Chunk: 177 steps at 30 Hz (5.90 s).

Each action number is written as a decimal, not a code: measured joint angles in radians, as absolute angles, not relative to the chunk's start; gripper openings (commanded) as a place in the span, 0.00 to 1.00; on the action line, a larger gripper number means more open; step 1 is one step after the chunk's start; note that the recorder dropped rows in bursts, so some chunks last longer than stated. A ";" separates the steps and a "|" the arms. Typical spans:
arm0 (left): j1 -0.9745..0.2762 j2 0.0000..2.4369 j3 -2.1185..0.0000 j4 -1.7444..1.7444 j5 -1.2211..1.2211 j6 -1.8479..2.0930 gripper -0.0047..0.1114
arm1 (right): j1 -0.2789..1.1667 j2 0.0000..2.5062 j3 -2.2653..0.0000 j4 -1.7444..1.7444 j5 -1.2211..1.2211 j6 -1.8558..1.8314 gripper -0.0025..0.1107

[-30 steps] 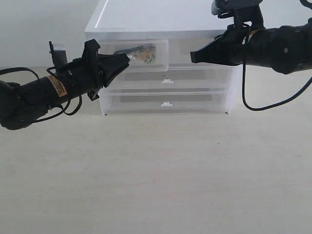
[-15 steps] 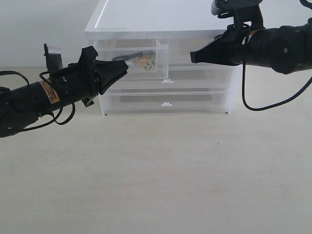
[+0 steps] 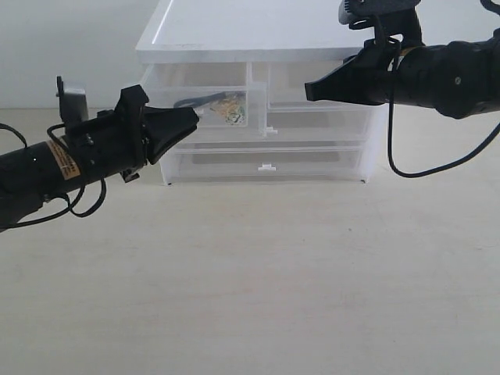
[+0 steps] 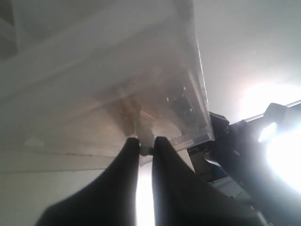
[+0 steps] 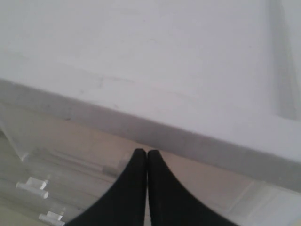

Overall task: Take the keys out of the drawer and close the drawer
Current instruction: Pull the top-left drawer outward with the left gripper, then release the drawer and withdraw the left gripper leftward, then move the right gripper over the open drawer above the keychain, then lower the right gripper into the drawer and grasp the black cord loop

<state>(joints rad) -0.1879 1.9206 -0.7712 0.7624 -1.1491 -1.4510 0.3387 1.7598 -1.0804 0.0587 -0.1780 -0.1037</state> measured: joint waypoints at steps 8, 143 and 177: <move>-0.188 1.891 -0.728 0.762 -1.145 -1.436 0.08 | 0.339 1.760 -1.080 0.059 -0.178 -0.104 0.02; 0.048 1.479 -0.319 0.764 -1.073 -0.855 0.08 | 0.638 2.109 -2.071 0.117 1.024 -0.469 0.51; 0.048 1.479 -0.347 0.872 -1.046 -0.860 0.08 | 0.640 2.189 -2.270 0.016 1.020 -0.251 0.51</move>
